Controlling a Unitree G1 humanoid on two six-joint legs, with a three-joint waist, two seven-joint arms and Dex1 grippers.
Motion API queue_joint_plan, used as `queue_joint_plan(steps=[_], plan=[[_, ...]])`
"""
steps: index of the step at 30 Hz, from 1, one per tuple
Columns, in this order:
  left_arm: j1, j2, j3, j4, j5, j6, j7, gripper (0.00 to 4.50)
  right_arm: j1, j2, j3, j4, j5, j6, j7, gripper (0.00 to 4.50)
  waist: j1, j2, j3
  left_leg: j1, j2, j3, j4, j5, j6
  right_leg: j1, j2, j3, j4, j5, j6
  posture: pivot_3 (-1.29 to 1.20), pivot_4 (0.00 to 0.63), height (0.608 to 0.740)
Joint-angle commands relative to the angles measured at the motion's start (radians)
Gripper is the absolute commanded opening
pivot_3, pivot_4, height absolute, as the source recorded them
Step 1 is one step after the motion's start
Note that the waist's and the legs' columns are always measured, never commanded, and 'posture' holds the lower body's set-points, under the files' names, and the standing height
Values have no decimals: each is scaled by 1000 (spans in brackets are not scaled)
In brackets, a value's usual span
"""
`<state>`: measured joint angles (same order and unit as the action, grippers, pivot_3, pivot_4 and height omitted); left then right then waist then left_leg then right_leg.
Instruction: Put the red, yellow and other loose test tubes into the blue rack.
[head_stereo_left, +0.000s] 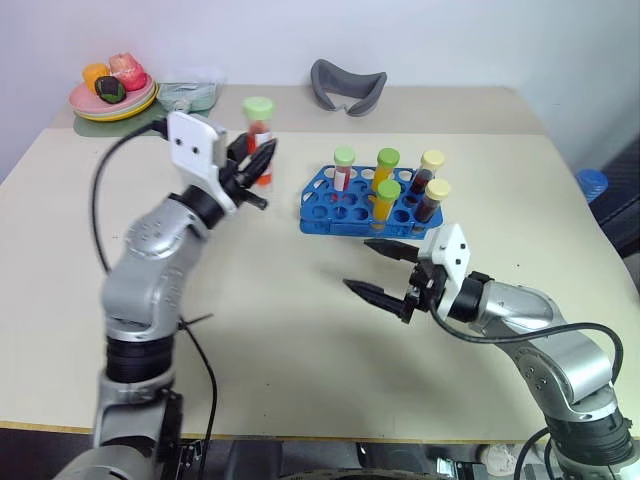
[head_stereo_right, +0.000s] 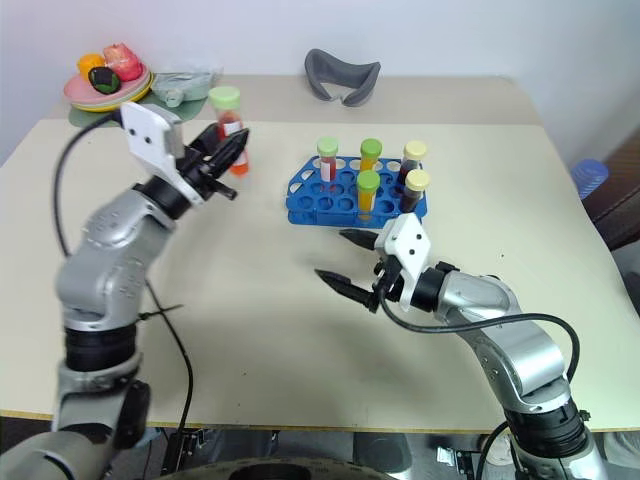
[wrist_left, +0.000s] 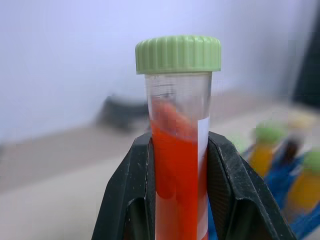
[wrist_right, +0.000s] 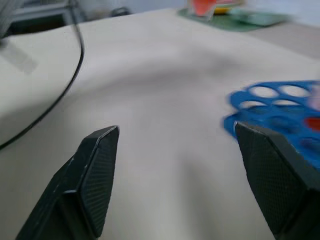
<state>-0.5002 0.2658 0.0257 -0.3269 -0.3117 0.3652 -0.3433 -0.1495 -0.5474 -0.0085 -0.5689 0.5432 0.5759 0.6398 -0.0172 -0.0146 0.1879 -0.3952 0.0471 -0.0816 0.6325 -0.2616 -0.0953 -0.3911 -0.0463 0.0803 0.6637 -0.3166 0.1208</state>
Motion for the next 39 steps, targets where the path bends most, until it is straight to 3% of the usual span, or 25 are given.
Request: queue_joint_plan(steps=[1, 4, 14, 32, 39], plan=[[18, -77, -95, 75, 111, -219, 20, 776, 15, 36, -69, 0, 18, -2, -68, 3764, 1, 1, -1, 0, 0, 0, 0, 0, 0, 0, 0, 0, 0, 0, 0, 0, 150, 740], [17, -147, -146, 178, 160, -327, 27, 776, 31, 52, -93, -15, 32, 7, -97, 3764, 0, 1, -1, 1, 0, 1, 0, 0, 0, 0, 0, 0, 0, 0, 0, 0, 150, 740], [-33, -221, -168, 481, 232, -568, 21, 776, 76, 58, -96, -55, 36, 9, -145, 3764, -1, 1, -1, 1, 0, 1, 0, 0, 0, 1, 1, 0, 0, 0, 0, 0, 150, 740], [-129, -308, -142, 775, 219, -710, -6, 776, 70, 58, -87, -61, 47, 21, -164, 3764, 0, 1, -1, 1, 0, 0, -1, 0, 0, 1, 1, 0, 0, 0, 0, 0, 150, 740], [-131, -328, -155, 802, 219, -727, -35, 776, 76, 57, -87, -73, 51, 31, -173, 3764, 0, 1, -1, 1, 0, 0, -1, 0, 0, 1, 1, 0, 0, 0, 0, 0, 150, 740]])
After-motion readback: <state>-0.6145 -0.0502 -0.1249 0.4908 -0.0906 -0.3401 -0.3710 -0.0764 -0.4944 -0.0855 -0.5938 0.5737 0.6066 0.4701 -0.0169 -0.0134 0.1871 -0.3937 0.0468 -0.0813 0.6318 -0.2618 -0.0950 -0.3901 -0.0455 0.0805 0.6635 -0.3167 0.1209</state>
